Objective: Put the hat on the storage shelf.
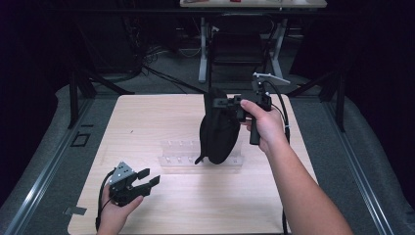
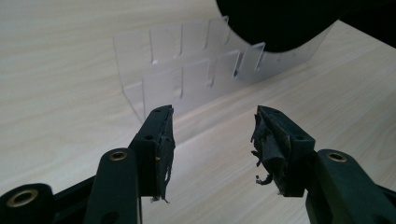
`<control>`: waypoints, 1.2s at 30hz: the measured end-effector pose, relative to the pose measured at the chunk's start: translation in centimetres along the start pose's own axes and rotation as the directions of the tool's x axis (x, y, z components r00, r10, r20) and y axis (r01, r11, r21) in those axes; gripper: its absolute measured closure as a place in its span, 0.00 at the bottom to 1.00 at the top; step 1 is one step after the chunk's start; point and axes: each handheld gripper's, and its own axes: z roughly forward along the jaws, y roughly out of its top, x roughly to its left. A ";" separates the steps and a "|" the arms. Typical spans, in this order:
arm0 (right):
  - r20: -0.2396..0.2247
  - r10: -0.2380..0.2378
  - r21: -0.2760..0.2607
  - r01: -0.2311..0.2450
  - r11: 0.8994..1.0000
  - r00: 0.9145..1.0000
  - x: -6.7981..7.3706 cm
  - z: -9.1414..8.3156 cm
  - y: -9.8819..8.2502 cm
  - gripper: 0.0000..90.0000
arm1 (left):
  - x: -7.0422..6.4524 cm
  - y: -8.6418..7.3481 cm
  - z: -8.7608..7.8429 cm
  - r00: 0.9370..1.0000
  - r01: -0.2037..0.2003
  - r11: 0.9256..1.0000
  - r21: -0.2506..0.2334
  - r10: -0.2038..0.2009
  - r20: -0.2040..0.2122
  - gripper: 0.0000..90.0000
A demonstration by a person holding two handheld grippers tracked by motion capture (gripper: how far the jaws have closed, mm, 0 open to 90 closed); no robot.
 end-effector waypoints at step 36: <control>-0.004 -0.005 0.006 0.005 1.000 1.000 0.4 1.0 -0.4 0.98 | -6.7 7.3 4.4 0.984 -0.139 0.990 -0.006 0.139 0.111 0.70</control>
